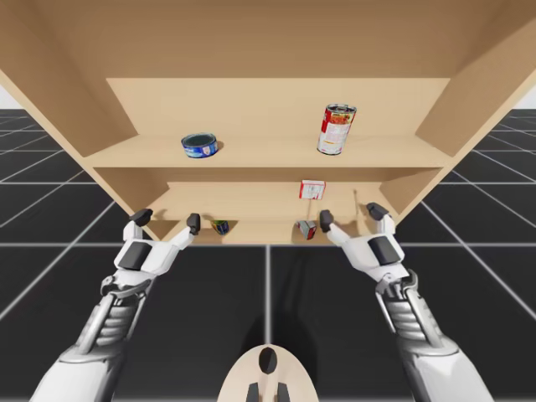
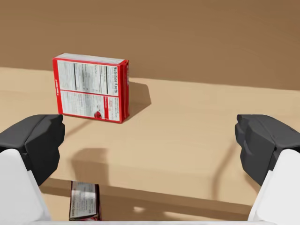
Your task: Find the potted meat can on the shelf and bring it to me.
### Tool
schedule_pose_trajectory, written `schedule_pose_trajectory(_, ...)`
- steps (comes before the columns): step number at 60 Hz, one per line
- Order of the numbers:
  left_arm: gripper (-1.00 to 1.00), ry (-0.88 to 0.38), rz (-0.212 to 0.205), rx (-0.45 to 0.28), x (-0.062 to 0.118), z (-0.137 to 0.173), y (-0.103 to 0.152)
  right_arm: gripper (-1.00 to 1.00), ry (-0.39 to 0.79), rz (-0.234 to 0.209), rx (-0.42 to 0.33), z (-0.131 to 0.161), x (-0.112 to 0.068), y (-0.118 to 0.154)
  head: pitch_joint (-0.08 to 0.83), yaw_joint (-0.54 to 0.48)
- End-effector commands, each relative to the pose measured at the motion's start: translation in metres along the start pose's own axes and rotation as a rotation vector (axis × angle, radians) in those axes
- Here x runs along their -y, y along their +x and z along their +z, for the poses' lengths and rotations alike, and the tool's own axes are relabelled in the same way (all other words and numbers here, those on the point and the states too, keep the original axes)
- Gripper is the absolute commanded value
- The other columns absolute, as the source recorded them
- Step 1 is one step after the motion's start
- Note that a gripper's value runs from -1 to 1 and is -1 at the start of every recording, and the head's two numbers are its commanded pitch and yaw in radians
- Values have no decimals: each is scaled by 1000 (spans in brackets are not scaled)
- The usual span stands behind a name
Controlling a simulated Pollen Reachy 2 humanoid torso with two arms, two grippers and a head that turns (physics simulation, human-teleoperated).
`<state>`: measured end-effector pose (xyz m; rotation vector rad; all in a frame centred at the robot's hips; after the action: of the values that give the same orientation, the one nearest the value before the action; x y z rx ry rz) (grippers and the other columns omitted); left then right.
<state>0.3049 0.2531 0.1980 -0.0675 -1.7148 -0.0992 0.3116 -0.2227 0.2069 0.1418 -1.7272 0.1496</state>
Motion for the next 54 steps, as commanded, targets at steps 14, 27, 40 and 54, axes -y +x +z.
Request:
schedule_pose_trajectory(14, -1000, 0, -29, 48, 0, 3, 2, -1000, -33, 10, -11, -1, 1, -1, 104, 1)
schedule_pose_trajectory(27, -1000, -10, -34, 58, 1, 3, 2, -1000, -47, 57, -3, -2, 1, -2, 288, 53)
schedule_pose_trajectory(40, -1000, -16, -49, 66, 1, 3, 1, -1000, -55, 57, 1, -3, 4, -2, 441, 89)
schedule_pose_trajectory(54, -1000, -20, -58, 94, 3, 5, 4, -1000, -48, 61, -3, -3, 4, -2, 557, 164)
